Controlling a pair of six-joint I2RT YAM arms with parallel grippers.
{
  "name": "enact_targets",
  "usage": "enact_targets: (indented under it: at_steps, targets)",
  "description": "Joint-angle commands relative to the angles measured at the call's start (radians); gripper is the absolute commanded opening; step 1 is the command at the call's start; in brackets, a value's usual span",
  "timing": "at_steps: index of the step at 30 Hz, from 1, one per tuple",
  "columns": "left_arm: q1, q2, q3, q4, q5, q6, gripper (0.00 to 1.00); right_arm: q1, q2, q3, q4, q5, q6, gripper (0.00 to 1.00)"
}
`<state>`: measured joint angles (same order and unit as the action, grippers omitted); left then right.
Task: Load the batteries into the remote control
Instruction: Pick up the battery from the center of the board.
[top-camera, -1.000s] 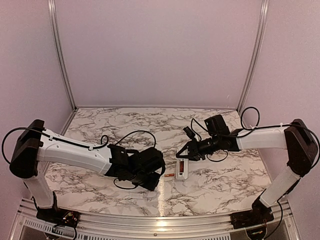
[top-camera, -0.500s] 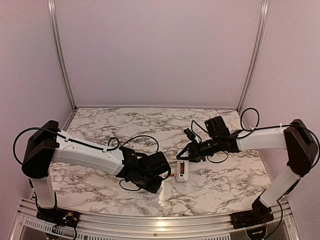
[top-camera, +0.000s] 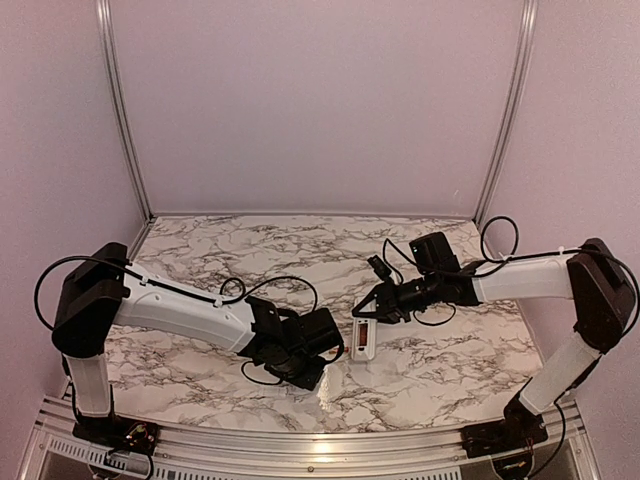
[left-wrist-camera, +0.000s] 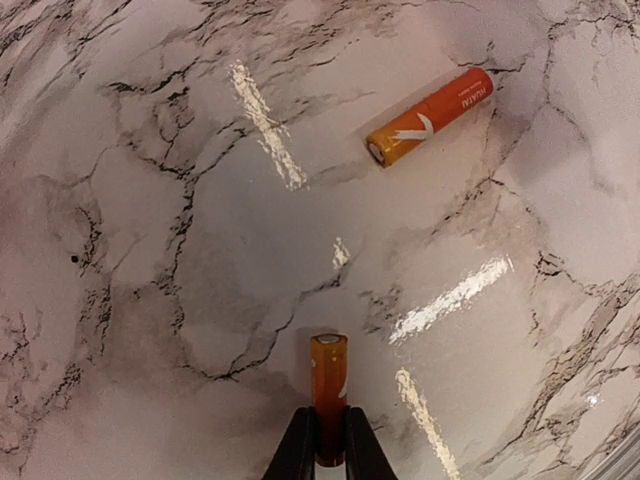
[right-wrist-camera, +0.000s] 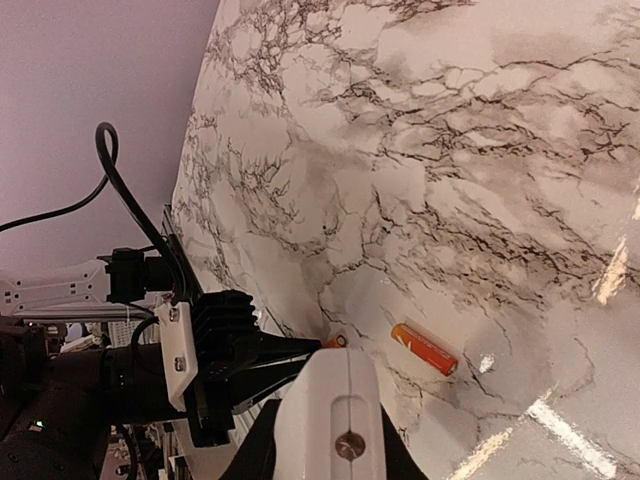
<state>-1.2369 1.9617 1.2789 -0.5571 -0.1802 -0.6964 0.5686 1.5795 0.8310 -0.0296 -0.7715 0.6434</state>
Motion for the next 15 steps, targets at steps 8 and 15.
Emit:
enact_targets:
  at_steps: [8,15]
  targets:
    - [0.011,-0.271,-0.038,0.058,0.030,-0.081,0.00,0.001,0.045,-0.031,0.165,-0.044,0.145,0.00]
    - [0.011,-0.326,-0.031,0.162,0.121,-0.166,0.00,0.038,0.076,-0.012,0.187,-0.048,0.198,0.00]
